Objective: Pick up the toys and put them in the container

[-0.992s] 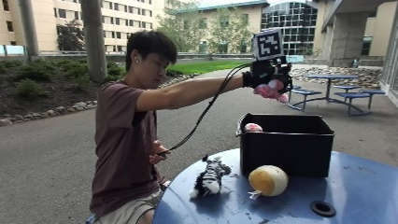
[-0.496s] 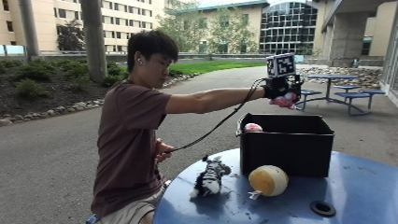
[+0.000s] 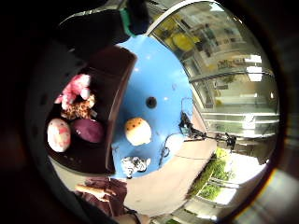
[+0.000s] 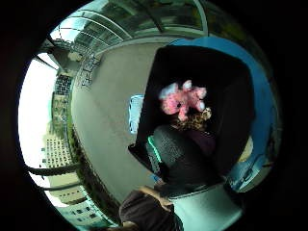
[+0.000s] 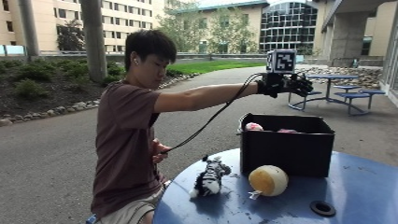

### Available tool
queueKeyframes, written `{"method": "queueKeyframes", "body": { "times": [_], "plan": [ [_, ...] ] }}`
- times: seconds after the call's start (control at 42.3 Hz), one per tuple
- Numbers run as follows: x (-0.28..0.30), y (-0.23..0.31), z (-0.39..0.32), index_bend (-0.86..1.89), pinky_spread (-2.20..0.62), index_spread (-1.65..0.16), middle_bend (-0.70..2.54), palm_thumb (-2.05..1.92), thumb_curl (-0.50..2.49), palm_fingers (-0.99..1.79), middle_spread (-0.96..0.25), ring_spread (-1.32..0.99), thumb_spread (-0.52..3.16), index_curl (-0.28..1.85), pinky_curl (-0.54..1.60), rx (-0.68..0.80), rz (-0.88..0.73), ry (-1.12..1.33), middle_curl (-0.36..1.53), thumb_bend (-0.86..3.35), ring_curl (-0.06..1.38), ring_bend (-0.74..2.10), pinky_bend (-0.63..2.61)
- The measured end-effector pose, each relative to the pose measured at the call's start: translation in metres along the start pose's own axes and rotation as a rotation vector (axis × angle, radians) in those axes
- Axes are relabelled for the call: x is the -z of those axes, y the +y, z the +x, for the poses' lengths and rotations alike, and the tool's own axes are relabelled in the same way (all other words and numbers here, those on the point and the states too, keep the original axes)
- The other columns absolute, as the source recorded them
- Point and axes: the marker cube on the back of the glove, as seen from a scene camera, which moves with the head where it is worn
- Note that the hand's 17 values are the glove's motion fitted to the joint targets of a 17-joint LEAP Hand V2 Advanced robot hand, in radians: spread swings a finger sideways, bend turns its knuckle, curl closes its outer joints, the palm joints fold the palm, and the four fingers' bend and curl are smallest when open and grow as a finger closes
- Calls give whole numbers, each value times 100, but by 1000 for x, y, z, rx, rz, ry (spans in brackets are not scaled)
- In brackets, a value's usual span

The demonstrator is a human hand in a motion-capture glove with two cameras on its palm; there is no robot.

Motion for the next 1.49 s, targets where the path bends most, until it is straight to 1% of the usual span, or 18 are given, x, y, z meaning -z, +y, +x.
{"method": "queueKeyframes", "body": {
  "times": [0.26,0.402,0.449,0.591,0.709,0.851,0.969,1.04,1.087,1.158,1.181,1.205,1.252,1.347,1.394,1.441,1.465,1.488],
  "plan": [
    [30,65,78,2,2,-18,16,-4,55,-34,3,-5,112,31,44,-194,13,-72,38,-5,39,52,109],
    [40,126,150,3,3,-17,15,-4,49,-30,3,-3,116,25,41,-307,30,-80,36,-4,37,46,105],
    [38,148,174,3,3,-17,15,-4,47,-29,3,-2,117,24,40,-344,33,-28,36,-4,37,45,103],
    [17,207,204,4,4,-17,16,-3,43,-25,3,-2,119,20,39,-315,35,49,35,-4,36,43,100],
    [-26,247,200,5,3,-17,16,-3,41,-23,2,-2,120,18,37,-283,-26,24,34,-3,36,43,97],
    [-104,273,194,5,3,-18,16,-2,38,-22,2,-1,121,16,37,-198,-152,39,33,-3,35,42,96],
    [-206,292,164,5,3,-18,14,0,37,-25,3,-1,122,15,37,10,-346,63,32,-2,35,39,98],
    [-254,295,143,4,3,-17,13,2,37,-27,4,0,123,14,37,50,-406,3,31,0,35,38,99],
    [-276,295,131,3,3,-17,13,5,37,-25,4,0,125,14,37,55,-400,-45,30,1,35,40,100],
    [-295,292,117,3,0,-16,16,22,40,0,4,-3,133,12,38,46,-324,-83,30,10,40,60,103],
    [-297,291,115,3,-1,-16,16,24,40,0,4,-4,134,12,38,40,-294,-83,30,11,40,63,104],
    [-299,290,115,7,-6,-17,21,34,42,18,3,-8,138,12,38,33,-269,-80,32,17,44,74,105],
    [-302,287,115,12,-15,-18,31,43,45,55,0,-14,141,11,34,17,-229,-80,34,23,43,85,103],
    [-310,278,121,17,-28,-18,49,58,49,92,-5,-22,142,11,30,-7,-106,-119,40,31,44,97,95],
    [-314,272,124,29,-33,-18,64,71,53,118,-9,-25,144,15,28,-28,-46,-158,45,38,45,98,86],
    [-316,268,127,47,-37,-18,75,78,58,132,-12,-27,133,22,29,-54,-7,-201,50,39,48,97,79],
    [-317,265,129,45,-38,-18,77,79,59,124,-13,-28,130,21,30,-65,7,-221,51,39,49,98,79],
    [-316,262,131,59,-39,-17,84,84,62,140,-14,-28,130,27,30,-73,20,-241,54,41,50,99,75]
  ]
}}
